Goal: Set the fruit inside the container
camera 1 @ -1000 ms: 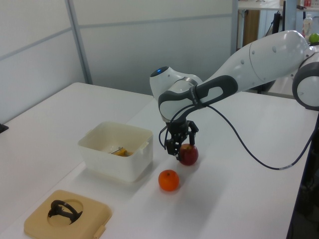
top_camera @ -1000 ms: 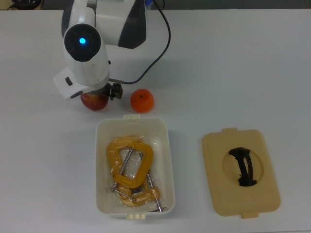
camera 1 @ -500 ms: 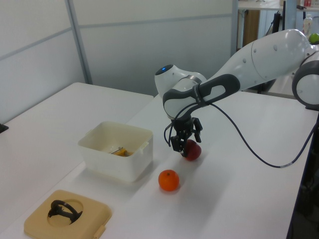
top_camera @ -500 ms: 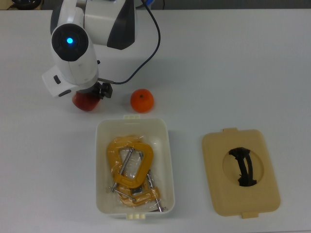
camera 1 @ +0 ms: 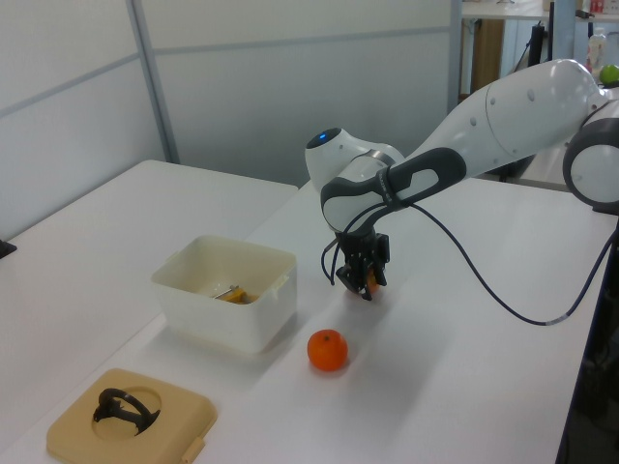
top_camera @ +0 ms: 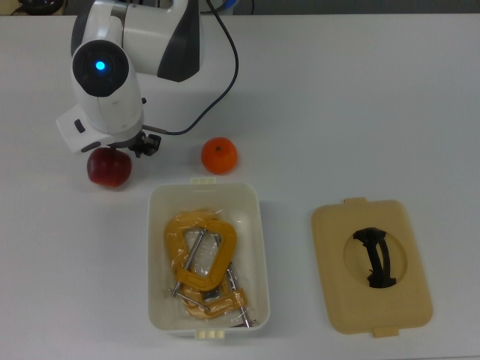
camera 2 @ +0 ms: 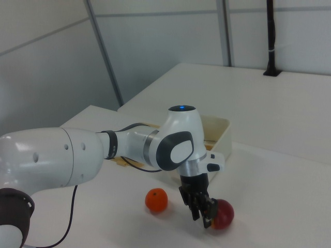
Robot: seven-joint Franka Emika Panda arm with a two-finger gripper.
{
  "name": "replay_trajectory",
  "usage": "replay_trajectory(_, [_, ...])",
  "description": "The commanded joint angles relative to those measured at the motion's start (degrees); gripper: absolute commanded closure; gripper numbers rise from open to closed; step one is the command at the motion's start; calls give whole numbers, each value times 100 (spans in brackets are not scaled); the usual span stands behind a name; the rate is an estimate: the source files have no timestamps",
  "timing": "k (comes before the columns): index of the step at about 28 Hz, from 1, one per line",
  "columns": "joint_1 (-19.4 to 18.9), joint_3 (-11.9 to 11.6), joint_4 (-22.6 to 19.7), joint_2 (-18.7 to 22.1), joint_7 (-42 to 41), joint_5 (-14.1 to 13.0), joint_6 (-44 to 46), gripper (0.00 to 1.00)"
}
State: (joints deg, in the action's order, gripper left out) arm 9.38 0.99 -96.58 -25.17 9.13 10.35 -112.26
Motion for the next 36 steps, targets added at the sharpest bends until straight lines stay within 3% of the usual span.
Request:
replay_trajectory(1, [-33,-29,-19,29,107,98,-139,0])
replay_trajectory(7, [-24,-29,280,64,72,432,-139,0])
replay_trajectory(13, [73,-134,280,302,-95,538,2,0])
replay_trajectory(22, [327,-161,403,-224,-43,880,-1043,0])
replay_trajectory(28, [284,-152,351,-507,-16,881,-1176,0])
replay_trajectory(31, [284,-152,158,-463,36,898,-1114,0])
replay_trajectory(36, [363,-152,201,-384,45,863,-965,0])
